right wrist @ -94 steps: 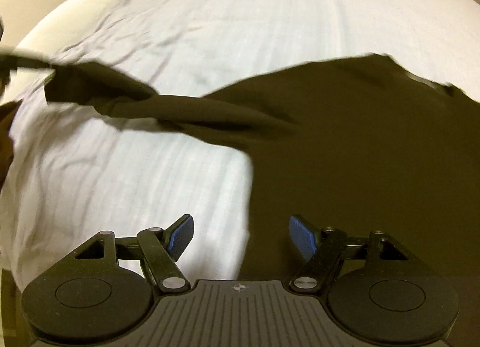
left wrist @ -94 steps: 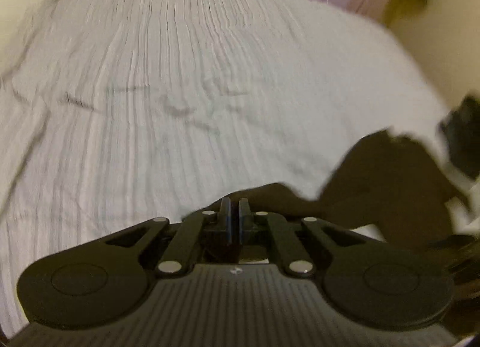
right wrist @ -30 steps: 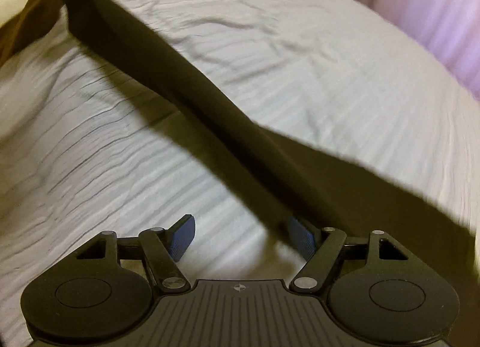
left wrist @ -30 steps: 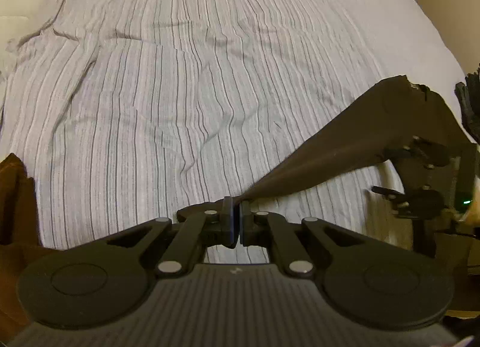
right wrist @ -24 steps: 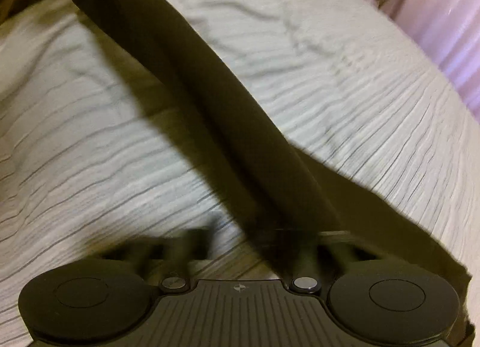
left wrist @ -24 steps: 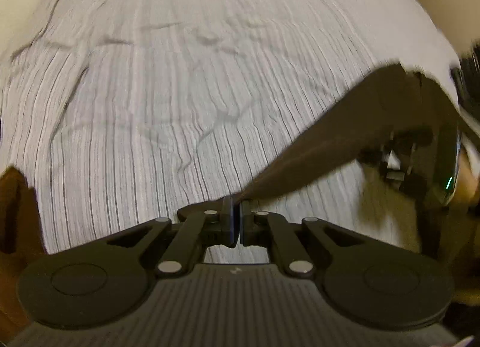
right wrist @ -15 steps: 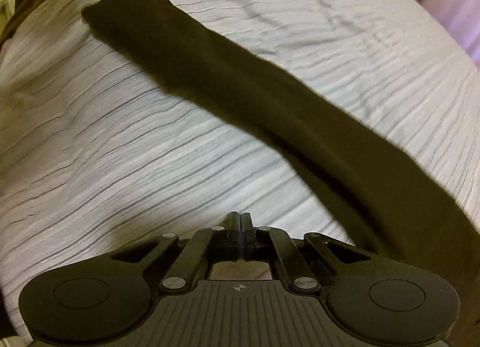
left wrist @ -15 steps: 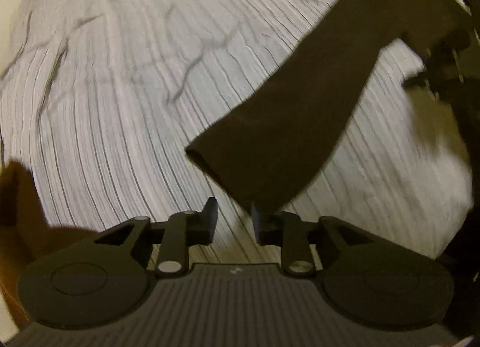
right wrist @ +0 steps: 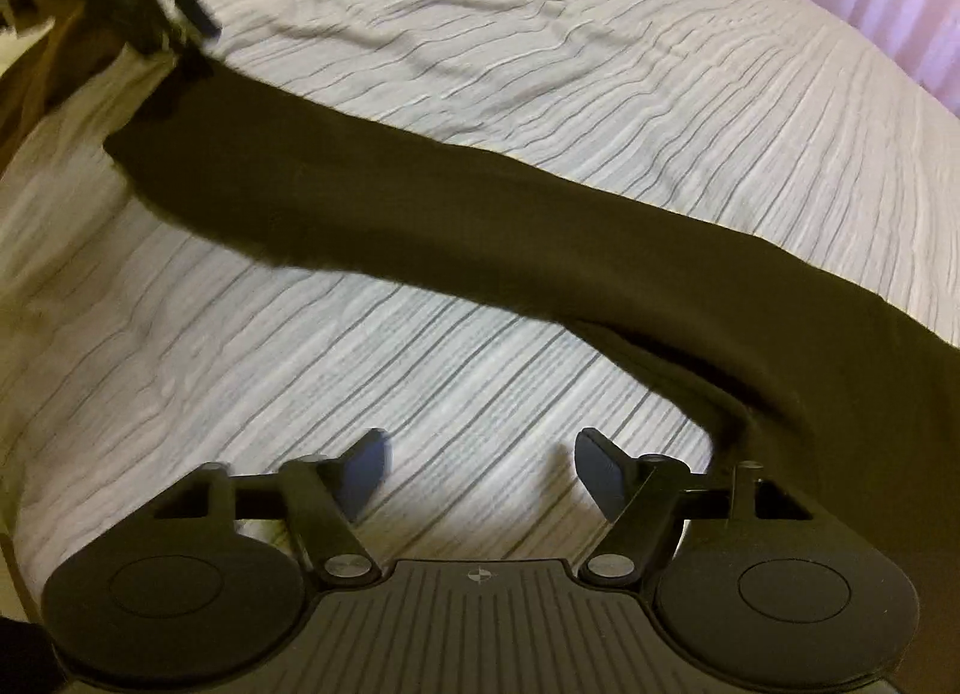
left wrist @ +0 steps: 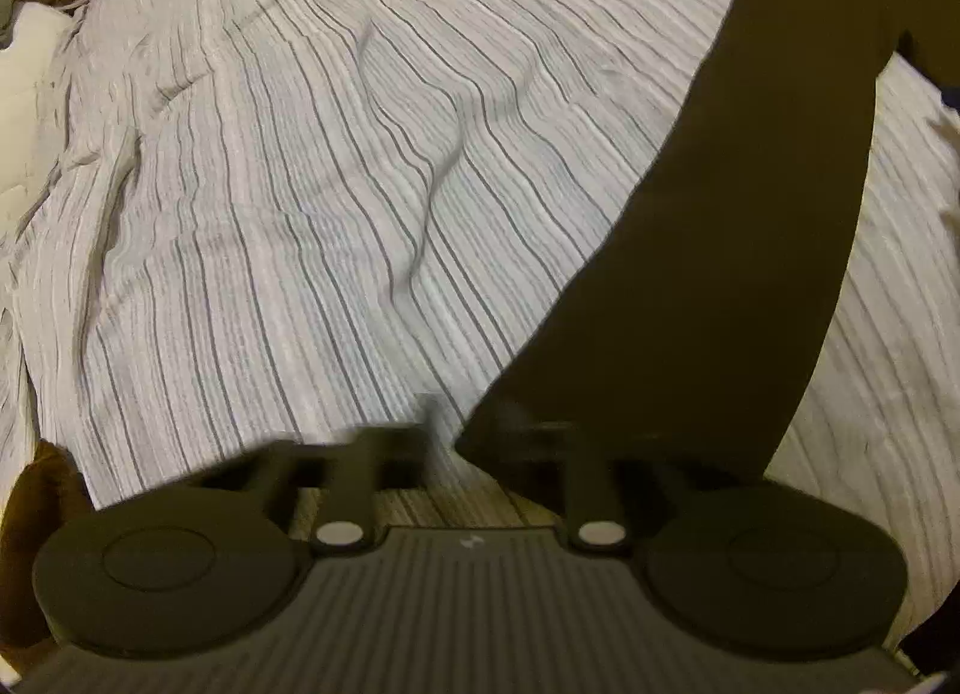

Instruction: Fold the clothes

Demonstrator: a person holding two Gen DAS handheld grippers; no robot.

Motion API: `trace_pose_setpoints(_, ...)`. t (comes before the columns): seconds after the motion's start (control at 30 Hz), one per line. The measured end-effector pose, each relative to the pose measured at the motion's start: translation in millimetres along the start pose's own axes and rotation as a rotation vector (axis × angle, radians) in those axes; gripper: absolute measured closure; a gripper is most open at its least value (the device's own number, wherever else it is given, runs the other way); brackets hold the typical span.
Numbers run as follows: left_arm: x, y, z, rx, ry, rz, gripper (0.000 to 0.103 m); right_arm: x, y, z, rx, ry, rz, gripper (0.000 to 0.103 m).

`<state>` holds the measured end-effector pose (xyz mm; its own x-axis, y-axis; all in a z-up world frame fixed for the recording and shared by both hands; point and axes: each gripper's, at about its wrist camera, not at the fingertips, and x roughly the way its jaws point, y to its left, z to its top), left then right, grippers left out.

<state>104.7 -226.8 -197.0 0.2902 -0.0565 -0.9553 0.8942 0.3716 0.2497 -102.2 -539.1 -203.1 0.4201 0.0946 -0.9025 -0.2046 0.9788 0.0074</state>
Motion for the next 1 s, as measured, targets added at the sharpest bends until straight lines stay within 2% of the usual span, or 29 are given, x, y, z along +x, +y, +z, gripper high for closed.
trace_pose_setpoints(0.03,-4.2,3.1,-1.3,-0.009,-0.018,0.033,0.099,-2.2,-1.9,-0.8,0.015,0.001,-0.003,0.032)
trace_pose_setpoints(0.1,-12.7,12.9,-3.9,-0.031,-0.043,0.165,0.103,-6.9,-6.0,-3.0,0.046,0.004,-0.011,0.032)
trace_pose_setpoints(0.13,-15.4,21.5,-5.7,-0.064,-0.048,0.172,0.103,-9.6,-8.7,-5.6,0.065,0.006,-0.019,0.032)
trace_pose_setpoints(0.23,-21.7,41.9,-9.8,-0.165,-0.052,0.144,0.103,-17.7,-17.2,-16.9,0.132,0.024,-0.041,0.032)
trace_pose_setpoints(0.33,-32.6,34.4,-6.9,-0.157,-0.071,0.132,0.099,-29.1,-28.3,-33.8,0.231,0.046,-0.069,0.032)
trace_pose_setpoints(0.43,-35.1,14.8,4.4,-0.156,-0.097,0.076,0.093,-47.6,-43.5,-61.7,0.370,0.071,-0.108,0.032)
trace_pose_setpoints(0.53,-36.4,-19.9,17.5,-0.135,-0.123,0.027,0.092,-70.3,-61.8,-96.8,0.524,0.100,-0.157,0.032)
trace_pose_setpoints(0.6,-37.1,-44.9,27.0,-0.122,-0.137,-0.005,0.086,-88.9,-75.9,-123.5,0.632,0.113,-0.195,0.032)
trace_pose_setpoints(0.77,-47.7,-118.3,57.0,-0.047,-0.164,-0.051,0.082,-147.5,-116.6,-200.0,0.866,0.103,-0.314,0.032)
trace_pose_setpoints(0.9,-61.9,-181.9,86.3,-0.014,-0.190,-0.090,0.077,-200.7,-160.9,-273.9,1.004,0.067,-0.440,0.032)
trace_pose_setpoints(1.0,-71.4,-239.6,112.3,0.031,-0.195,-0.070,0.076,-241.8,-205.0,-336.3,1.051,0.040,-0.567,0.032)
